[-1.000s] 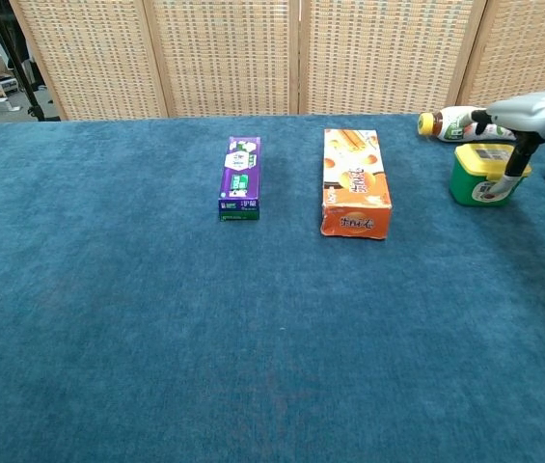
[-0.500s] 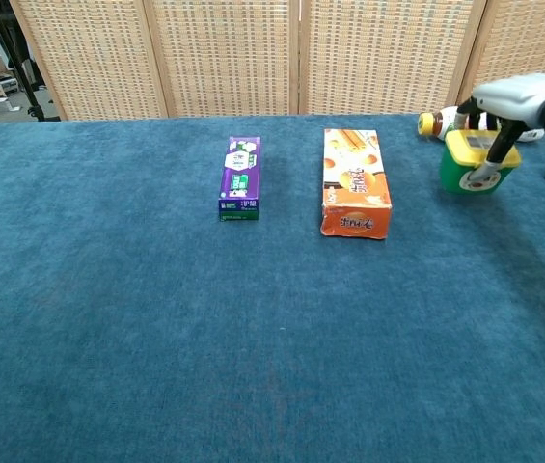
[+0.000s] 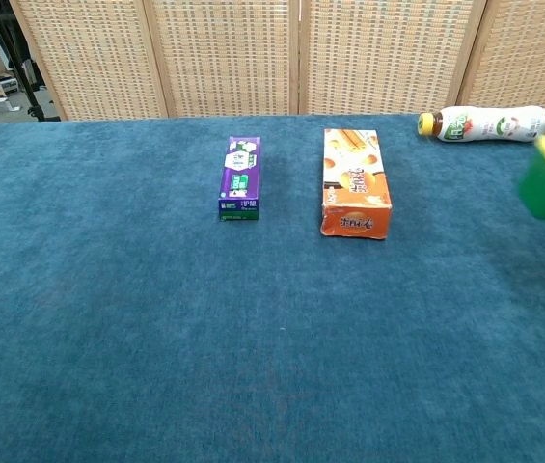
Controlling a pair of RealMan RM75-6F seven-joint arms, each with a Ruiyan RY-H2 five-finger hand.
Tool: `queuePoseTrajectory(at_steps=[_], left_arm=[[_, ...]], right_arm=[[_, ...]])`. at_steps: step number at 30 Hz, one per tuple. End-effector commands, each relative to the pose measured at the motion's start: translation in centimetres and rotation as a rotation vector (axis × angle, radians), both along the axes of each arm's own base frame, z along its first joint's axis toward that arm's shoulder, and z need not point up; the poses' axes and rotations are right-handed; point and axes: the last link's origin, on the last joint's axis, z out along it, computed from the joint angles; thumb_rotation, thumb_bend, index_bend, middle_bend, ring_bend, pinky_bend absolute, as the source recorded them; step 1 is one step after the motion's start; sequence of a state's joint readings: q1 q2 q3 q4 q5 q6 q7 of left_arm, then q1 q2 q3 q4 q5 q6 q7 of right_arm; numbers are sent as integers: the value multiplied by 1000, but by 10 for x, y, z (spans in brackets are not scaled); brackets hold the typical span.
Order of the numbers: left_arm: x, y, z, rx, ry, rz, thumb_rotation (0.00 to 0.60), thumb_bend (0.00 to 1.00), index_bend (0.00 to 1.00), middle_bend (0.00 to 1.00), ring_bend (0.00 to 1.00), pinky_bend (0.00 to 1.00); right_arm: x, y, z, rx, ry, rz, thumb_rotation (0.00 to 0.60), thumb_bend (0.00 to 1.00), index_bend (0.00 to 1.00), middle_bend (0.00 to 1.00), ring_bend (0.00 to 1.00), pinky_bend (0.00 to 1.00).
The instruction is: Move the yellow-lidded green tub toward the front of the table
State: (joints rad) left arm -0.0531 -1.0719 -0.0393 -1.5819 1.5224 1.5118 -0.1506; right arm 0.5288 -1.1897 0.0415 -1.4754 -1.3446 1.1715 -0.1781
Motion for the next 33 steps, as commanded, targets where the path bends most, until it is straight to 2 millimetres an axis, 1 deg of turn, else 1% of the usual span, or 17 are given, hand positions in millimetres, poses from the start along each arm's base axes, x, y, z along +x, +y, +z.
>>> queuePoseTrajectory(at_steps=[1,7,11,14,16,17,18,19,20,21,23,27,33], left_arm=[[0,-3,2,-2,-6,-5,600,0,0,0,0,0],[2,-7,4,1,-16,-23,600,0,0,0,0,0],[2,-8,5,0,-18,-23,600,0,0,0,0,0],[1,-7,5,-3,-19,-21,600,0,0,0,0,0],[1,-7,5,0,-20,-18,600,0,0,0,0,0],[1,-6,5,1,-20,-16,600,0,0,0,0,0],[1,-6,5,1,-20,-14,600,0,0,0,0,0],[0,-6,5,1,-19,-13,600,0,0,0,0,0],[0,-6,5,0,-18,-13,600,0,0,0,0,0],[0,-6,5,-1,-17,-12,600,0,0,0,0,0],[1,-5,4,-3,-15,-11,600,0,0,0,0,0],[1,-5,3,-6,-10,-11,600,0,0,0,0,0],[2,-7,5,1,-13,-15,600,0,0,0,0,0]], right_arm=[[-19,32,-2,29,24,-17,600,256,527,643,466,222],[-32,43,-12,50,25,-38,600,254,527,638,465,222],[-36,44,-19,55,7,-58,600,254,527,632,465,222],[-40,43,-24,71,11,-78,600,253,527,599,465,222],[-41,42,-26,81,4,-90,600,227,502,522,436,222],[-42,41,-27,86,0,-95,600,181,445,427,376,222],[-43,41,-28,91,-2,-100,600,115,358,302,275,219],[-43,41,-29,104,-8,-103,600,72,293,214,200,212],[-43,42,-30,116,-15,-108,600,25,208,102,98,195],[-44,42,-30,128,-21,-117,600,3,151,34,34,177],[-44,43,-29,153,-30,-134,600,0,109,0,1,159],[-41,46,-25,170,-26,-132,600,0,95,0,0,144],[-24,56,-18,186,-10,-87,600,0,77,0,0,115]])
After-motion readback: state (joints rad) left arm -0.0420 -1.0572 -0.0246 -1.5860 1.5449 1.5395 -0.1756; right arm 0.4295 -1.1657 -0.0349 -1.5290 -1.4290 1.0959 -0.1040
